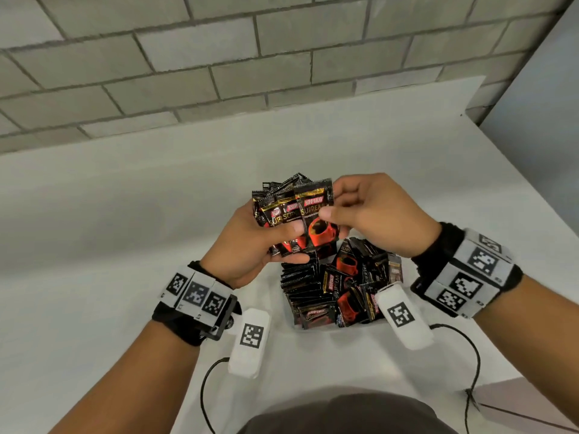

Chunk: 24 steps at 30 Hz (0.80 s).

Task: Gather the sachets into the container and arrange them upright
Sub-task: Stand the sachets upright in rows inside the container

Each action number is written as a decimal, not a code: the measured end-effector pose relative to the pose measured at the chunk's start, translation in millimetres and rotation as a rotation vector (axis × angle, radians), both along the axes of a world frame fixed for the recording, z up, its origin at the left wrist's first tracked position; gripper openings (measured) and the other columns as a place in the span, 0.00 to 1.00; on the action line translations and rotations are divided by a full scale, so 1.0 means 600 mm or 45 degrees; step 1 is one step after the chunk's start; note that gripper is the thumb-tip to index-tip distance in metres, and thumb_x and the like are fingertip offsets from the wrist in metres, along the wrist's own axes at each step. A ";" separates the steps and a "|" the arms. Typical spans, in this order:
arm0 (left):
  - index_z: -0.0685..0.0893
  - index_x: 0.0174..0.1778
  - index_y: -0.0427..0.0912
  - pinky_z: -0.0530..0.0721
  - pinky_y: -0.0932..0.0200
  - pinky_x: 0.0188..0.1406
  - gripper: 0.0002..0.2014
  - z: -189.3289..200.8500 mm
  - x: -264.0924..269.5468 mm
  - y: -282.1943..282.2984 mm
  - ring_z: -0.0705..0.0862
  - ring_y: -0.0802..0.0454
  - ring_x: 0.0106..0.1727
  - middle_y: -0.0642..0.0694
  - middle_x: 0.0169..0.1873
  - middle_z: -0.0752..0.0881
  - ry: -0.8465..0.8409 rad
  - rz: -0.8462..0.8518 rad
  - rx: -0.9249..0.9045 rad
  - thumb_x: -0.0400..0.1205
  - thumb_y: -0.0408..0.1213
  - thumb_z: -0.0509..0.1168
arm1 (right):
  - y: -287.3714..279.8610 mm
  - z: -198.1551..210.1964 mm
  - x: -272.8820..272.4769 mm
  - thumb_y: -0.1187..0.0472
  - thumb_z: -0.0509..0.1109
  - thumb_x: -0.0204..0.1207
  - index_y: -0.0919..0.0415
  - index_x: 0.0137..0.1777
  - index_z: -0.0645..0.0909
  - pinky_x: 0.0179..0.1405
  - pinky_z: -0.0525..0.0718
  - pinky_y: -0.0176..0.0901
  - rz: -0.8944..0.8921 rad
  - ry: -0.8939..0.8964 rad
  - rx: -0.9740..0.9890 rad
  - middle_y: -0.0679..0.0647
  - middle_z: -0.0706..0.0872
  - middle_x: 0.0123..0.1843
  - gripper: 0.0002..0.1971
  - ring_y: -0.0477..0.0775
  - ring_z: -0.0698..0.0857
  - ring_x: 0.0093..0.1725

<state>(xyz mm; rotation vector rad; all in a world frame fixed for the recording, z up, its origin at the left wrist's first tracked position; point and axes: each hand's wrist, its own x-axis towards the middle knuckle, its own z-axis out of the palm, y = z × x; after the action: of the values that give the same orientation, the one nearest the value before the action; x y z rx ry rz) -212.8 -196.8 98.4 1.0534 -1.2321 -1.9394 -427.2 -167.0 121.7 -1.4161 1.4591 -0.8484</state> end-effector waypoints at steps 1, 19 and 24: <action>0.77 0.75 0.38 0.92 0.45 0.42 0.31 -0.001 -0.001 0.001 0.92 0.35 0.57 0.37 0.62 0.90 0.010 -0.011 -0.005 0.75 0.30 0.74 | 0.000 -0.003 0.003 0.62 0.80 0.75 0.62 0.46 0.82 0.44 0.88 0.56 -0.026 -0.008 0.008 0.60 0.91 0.40 0.08 0.60 0.91 0.31; 0.81 0.71 0.43 0.92 0.53 0.37 0.28 0.013 -0.026 -0.003 0.94 0.43 0.53 0.44 0.55 0.94 -0.162 -0.188 -0.039 0.73 0.34 0.76 | 0.022 -0.007 -0.023 0.67 0.83 0.66 0.50 0.50 0.81 0.44 0.88 0.53 0.023 0.241 -0.231 0.47 0.88 0.45 0.18 0.53 0.87 0.41; 0.81 0.69 0.46 0.92 0.53 0.37 0.27 0.015 -0.026 -0.006 0.94 0.44 0.52 0.45 0.53 0.94 -0.167 -0.221 -0.061 0.72 0.34 0.76 | 0.024 0.006 -0.016 0.68 0.78 0.69 0.56 0.51 0.85 0.46 0.81 0.41 0.271 0.480 -0.380 0.48 0.86 0.44 0.12 0.47 0.83 0.43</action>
<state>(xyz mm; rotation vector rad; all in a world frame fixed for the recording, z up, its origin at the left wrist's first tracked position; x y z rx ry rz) -228.4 -200.1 107.5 1.0949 -1.4786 -1.9846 -436.8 -152.7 125.5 -2.0027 1.4594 -0.7097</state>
